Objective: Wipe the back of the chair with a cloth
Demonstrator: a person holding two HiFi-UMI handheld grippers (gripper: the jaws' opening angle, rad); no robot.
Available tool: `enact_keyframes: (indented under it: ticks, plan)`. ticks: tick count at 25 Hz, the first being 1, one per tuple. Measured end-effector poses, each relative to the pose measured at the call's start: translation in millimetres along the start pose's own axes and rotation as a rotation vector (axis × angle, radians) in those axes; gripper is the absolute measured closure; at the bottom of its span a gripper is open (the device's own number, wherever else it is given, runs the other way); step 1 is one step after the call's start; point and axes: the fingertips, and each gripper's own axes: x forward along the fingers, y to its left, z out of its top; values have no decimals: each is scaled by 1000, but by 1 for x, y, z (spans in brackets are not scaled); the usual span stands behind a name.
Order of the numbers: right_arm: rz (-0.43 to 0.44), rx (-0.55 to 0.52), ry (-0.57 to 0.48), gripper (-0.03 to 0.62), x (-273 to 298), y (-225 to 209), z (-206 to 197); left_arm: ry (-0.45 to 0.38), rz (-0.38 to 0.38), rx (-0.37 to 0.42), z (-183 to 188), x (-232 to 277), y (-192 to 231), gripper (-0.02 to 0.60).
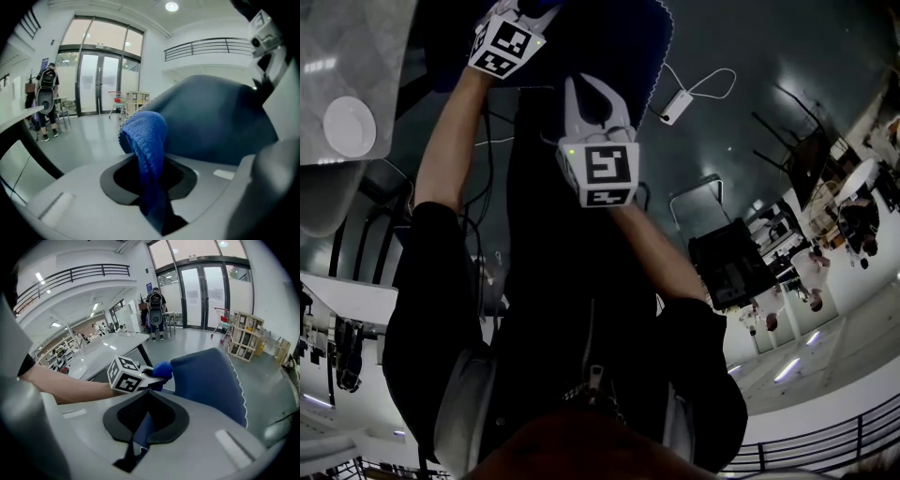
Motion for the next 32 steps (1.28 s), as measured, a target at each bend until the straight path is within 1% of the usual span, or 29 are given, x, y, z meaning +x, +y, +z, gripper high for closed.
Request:
enact_keyframes:
  ticks: [3, 6, 8, 10, 12, 16, 20, 23, 27, 32]
  plan:
    - [19, 0, 0, 591, 4, 2, 2, -15, 94, -85, 8, 15, 32, 489]
    - [27, 21, 9, 591, 7, 2, -3, -39, 184, -205, 18, 23, 58, 489]
    - [27, 33, 15, 591, 5, 1, -6, -55, 203, -260, 24, 28, 62, 489]
    - [32, 38, 16, 591, 0, 0, -7, -56, 190, -274, 28, 32, 55, 489]
    - [32, 47, 12, 591, -4, -3, -8, -47, 169, -258, 29, 34, 43, 489]
    - [18, 67, 3, 591, -7, -7, -8, -25, 108, -196, 27, 40, 22, 489]
    - [14, 72, 6, 591, -7, -9, -12, 20, 40, -136, 10, 47, -1, 491]
    - [17, 78, 7, 591, -6, -10, -15, 46, 2, -103, -3, 51, -17, 491]
    - [17, 83, 5, 591, -4, -9, -17, 69, -54, -71, -17, 48, -40, 491]
    - [16, 76, 9, 591, -3, -8, -19, 93, -118, -49, -35, 42, -71, 491]
